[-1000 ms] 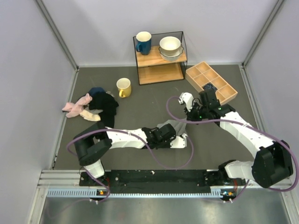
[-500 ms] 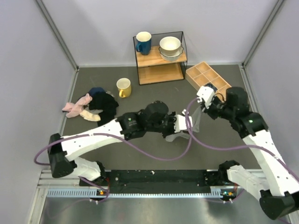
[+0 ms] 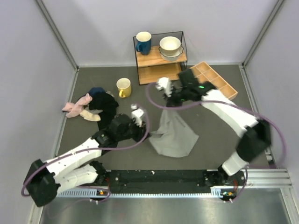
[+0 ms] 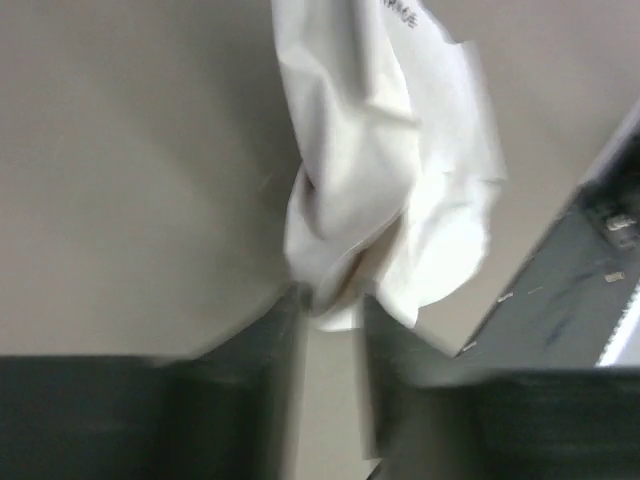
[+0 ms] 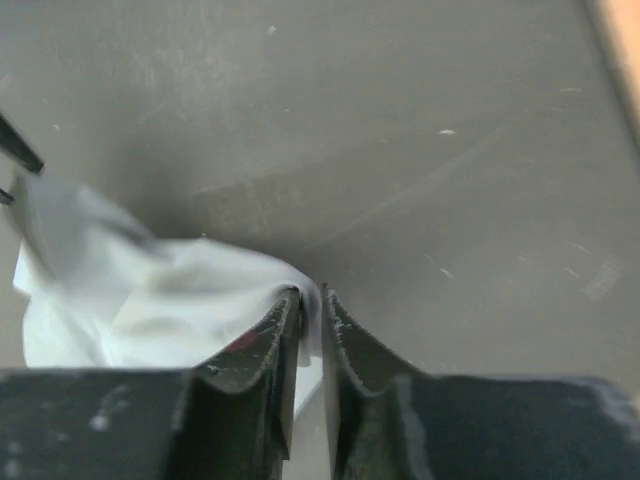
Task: Roll the underwear
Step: Flatten out the underwear at the center of the board, then fold the underwear at the center of the board.
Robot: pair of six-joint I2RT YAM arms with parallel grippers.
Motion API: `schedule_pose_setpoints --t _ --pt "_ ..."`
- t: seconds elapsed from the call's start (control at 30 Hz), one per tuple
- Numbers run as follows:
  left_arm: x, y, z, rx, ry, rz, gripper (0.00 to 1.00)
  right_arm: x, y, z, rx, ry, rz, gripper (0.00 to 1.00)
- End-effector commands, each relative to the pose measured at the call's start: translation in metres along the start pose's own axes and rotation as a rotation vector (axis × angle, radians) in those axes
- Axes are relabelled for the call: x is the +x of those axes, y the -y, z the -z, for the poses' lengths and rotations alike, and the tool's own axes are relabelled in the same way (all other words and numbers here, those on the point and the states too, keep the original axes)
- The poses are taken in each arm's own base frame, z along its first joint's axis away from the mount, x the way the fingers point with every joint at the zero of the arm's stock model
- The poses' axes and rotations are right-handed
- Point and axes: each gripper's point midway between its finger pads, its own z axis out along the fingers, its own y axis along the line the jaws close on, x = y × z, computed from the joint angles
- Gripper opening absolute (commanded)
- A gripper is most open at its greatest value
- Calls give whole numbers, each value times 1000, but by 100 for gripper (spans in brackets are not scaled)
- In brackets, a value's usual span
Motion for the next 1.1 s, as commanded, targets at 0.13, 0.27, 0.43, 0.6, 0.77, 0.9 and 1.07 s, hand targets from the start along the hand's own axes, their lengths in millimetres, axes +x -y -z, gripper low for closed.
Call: schedule_pose_setpoints --t 0.13,0.27,0.43,0.6,0.77,0.9,1.07 --pt "30 -53 33 -224 195 414 79 0 -12 -94 -205 -124 -151 59" --pt "9 -62 49 -293 238 365 92 29 -15 -59 -213 -108 -162 62" --pt "-16 -52 35 -178 136 269 92 83 -62 -21 -314 -77 -40 61" --pt "-22 -56 13 -94 -72 161 84 136 -107 -12 -420 -53 241 59" --pt "-29 -91 20 -246 -221 23 82 182 -131 -11 -482 -119 355 54" --pt "-22 -112 34 -348 -278 -79 81 196 -134 -11 -496 -160 422 52" --pt "-5 -122 43 -410 -248 -107 82 205 -143 -18 -536 -213 474 46"
